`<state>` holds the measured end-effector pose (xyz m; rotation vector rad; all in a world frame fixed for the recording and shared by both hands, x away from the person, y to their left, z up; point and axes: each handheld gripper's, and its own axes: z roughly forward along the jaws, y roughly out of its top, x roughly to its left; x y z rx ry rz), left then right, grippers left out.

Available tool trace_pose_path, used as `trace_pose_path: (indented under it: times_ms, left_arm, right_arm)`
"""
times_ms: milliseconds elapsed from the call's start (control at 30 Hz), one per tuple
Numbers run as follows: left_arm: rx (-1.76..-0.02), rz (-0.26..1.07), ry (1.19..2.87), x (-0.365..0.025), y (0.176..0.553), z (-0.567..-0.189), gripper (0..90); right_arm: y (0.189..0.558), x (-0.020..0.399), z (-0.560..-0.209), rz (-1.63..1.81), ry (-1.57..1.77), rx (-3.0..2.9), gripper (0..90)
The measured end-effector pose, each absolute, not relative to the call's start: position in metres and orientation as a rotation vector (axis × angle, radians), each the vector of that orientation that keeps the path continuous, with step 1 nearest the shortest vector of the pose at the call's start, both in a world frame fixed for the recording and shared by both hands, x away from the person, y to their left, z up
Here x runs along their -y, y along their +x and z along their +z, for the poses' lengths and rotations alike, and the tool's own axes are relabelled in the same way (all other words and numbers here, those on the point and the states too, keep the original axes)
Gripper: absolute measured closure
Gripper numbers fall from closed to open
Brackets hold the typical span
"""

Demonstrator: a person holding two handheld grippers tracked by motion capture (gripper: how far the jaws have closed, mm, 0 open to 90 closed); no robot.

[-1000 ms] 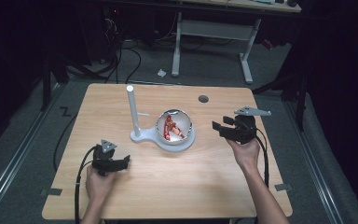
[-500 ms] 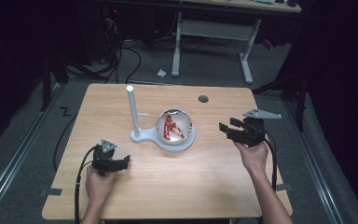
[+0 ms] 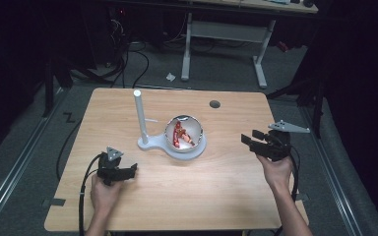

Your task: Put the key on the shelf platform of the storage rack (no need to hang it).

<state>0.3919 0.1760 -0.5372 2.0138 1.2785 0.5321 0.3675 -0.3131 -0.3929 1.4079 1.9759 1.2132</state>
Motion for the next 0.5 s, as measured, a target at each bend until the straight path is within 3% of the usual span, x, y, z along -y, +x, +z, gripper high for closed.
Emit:
trace_pose_path:
  times_ms: [500]
  left_arm:
    - [-1.279,0.533,2.013,-0.176,0.392,-0.537,16.8]
  right_arm:
    - [0.35,0.327,-0.398,1.244,1.413,-1.935,46.6]
